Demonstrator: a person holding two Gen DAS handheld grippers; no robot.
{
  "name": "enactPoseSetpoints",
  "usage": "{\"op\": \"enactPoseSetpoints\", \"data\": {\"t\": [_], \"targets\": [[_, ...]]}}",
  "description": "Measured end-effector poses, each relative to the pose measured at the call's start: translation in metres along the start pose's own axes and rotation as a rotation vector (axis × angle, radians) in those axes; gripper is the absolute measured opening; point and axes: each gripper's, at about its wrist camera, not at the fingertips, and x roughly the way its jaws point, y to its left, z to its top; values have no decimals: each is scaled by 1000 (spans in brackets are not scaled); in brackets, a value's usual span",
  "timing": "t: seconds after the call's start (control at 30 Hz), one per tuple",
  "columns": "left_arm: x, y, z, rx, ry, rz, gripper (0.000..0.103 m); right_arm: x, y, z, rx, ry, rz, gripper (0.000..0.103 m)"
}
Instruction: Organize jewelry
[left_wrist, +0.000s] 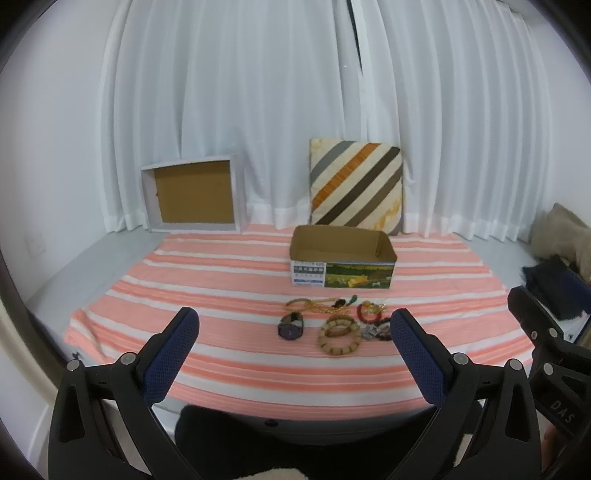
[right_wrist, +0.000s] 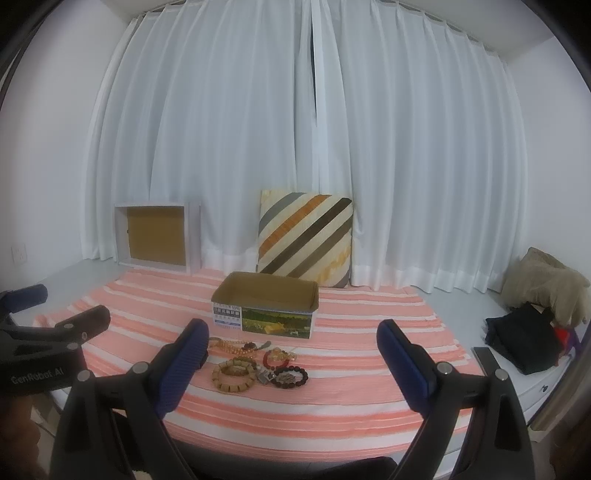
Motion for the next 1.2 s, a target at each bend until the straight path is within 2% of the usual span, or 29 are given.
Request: {"op": "enactPoseSetpoints", "data": {"t": [1.2], "targets": [[-4,-5,3,0,-18,-7,103,0,4,2,0,-11,-1,94]]}}
